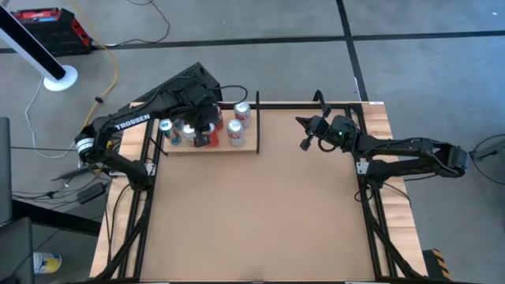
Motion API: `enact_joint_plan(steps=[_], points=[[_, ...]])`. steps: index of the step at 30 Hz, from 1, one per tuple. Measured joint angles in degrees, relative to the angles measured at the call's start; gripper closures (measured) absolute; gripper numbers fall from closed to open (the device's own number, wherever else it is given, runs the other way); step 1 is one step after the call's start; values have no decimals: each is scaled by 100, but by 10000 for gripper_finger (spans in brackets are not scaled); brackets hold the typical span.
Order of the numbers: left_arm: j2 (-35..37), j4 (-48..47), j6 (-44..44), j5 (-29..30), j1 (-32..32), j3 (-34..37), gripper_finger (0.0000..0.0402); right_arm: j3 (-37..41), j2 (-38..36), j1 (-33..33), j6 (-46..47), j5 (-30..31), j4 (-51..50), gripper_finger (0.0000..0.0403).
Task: Place canned beverage on shelf
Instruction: Adjust the soda cans on the shelf
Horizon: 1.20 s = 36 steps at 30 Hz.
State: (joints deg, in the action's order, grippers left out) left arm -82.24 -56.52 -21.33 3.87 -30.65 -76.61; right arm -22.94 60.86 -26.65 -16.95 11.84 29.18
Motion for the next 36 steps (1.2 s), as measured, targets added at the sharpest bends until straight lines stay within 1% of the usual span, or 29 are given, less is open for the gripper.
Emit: enact_joint_plan(steps=[21,36], points=[[-39,-139,65,-60,-4,-8,402,-1,-1,-1,0,0,0,382],[-210,162,-58,-54,-4,-32,402,0,0,-2,0,0,-1,382]])
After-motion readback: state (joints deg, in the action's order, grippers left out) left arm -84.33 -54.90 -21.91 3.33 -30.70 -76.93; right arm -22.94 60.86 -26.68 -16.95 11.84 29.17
